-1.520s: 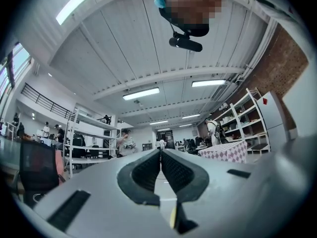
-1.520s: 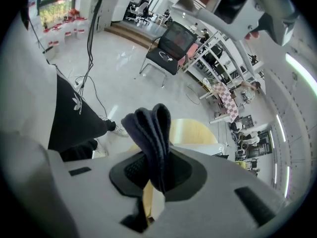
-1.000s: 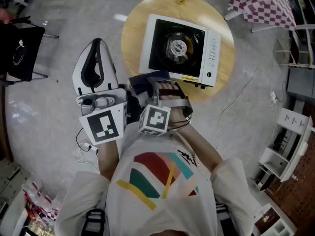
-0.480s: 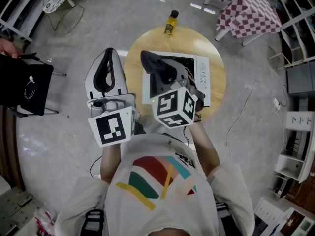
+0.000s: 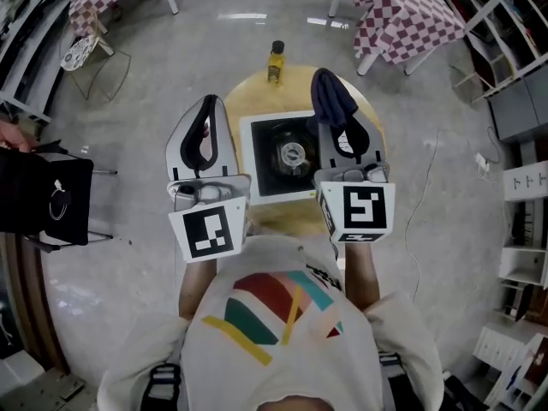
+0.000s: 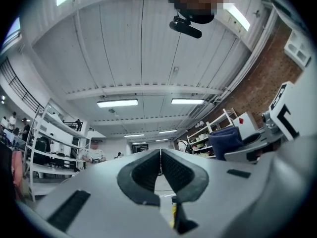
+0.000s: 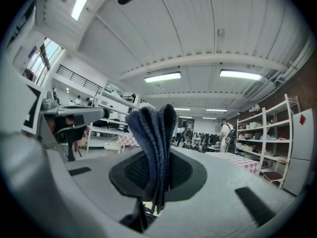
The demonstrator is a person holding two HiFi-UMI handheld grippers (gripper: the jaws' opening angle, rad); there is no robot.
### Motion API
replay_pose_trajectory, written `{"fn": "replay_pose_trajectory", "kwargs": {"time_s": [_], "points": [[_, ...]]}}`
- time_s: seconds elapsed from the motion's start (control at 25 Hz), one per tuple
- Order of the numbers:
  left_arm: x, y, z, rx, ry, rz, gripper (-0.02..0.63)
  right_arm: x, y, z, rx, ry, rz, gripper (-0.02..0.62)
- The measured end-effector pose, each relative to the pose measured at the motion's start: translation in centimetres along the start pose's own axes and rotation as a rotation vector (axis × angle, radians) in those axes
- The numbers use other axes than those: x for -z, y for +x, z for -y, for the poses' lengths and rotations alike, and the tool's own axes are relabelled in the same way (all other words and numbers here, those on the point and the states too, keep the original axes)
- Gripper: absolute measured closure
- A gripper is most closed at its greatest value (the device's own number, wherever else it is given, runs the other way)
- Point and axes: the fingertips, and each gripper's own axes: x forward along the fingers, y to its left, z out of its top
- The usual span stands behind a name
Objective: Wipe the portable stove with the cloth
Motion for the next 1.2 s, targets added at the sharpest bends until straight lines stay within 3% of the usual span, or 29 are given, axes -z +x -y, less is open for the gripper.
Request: {"fn": "replay_pose_trajectory", "kwargs": {"time_s": [0.24, 0.36, 0.52, 0.64, 0.88, 1.2], "points": [[0.3, 0.9, 0.7, 0.027, -0.035, 0.017, 0.598, 0.8, -1.8, 2.7, 0.107, 0.037, 0.043, 0.563], [-0.7, 1.6, 0.6, 0.01, -0.057, 0.076, 0.598, 0.8, -2.2, 3.3, 0.126, 0.017, 0.043, 0.561], [0.3, 1.8, 0.8, 0.017, -0.06, 0.029, 0.598, 0.7, -2.2, 3.9, 0.134, 0.016, 0.051, 0.563], [-0.4, 2.1, 0.6, 0.004, -0.068, 0.07, 0.598, 0.6, -2.1, 4.1, 0.137, 0.018, 0.057, 0.563], [1.2, 1.6, 0.9, 0.033, -0.052, 0.006, 0.598, 1.0, -2.1, 4.3, 0.137, 0.029, 0.054, 0.563], [0.0, 1.6, 0.4, 0.011, -0.063, 0.06, 0.598, 0.6, -2.0, 3.6, 0.1, 0.03, 0.065, 0.563]]}}
